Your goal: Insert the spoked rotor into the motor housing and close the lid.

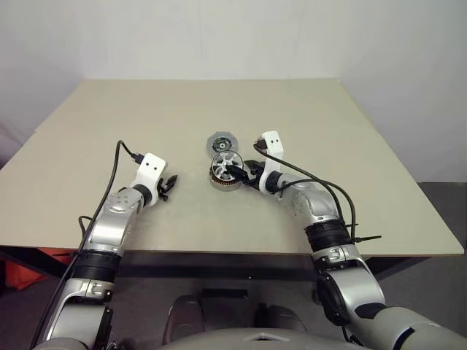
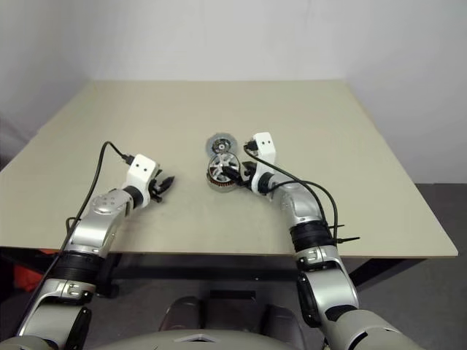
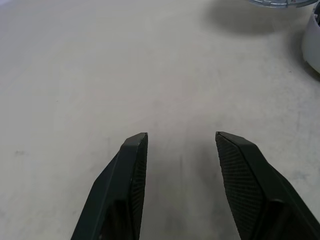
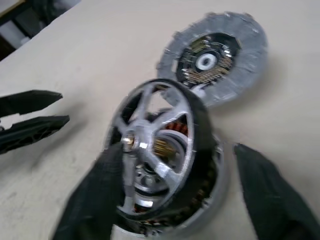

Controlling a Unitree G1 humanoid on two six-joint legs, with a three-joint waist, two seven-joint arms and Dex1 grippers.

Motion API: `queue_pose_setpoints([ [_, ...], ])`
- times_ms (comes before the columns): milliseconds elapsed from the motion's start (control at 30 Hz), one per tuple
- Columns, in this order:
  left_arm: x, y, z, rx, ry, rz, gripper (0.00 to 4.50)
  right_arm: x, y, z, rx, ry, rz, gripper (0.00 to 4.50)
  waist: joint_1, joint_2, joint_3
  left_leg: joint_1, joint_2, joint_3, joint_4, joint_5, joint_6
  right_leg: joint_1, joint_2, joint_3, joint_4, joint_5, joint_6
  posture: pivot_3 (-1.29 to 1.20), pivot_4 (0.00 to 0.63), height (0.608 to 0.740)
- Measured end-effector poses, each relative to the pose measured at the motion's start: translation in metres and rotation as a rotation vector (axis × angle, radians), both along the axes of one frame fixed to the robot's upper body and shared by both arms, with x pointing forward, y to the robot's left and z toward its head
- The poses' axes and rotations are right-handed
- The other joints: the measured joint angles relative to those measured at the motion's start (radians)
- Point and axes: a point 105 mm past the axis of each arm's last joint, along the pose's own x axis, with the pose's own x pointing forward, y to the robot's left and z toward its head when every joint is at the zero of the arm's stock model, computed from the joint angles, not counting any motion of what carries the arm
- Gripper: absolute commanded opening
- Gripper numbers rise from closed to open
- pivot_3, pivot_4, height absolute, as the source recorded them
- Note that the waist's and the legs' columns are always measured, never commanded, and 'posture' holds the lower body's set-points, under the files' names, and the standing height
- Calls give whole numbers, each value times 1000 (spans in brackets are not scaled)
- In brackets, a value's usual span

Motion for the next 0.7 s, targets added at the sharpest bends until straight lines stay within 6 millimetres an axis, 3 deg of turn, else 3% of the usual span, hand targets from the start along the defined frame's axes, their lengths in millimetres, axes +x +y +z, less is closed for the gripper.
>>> queue_pose_setpoints([
  [467, 0, 0, 0, 0, 0, 0, 2273, 1, 1, 2, -17, -26, 2, 3878, 0, 0, 0, -1, 0, 0, 0, 0, 0, 0, 0, 0, -1, 0, 0, 0, 0, 740],
  [700, 0, 0, 0, 1, 0, 0, 2273, 7, -5, 9, -67, -138, -34, 3878, 0, 0, 0, -4, 0, 0, 0, 0, 0, -3, 0, 0, -1, 0, 0, 0, 0, 740],
])
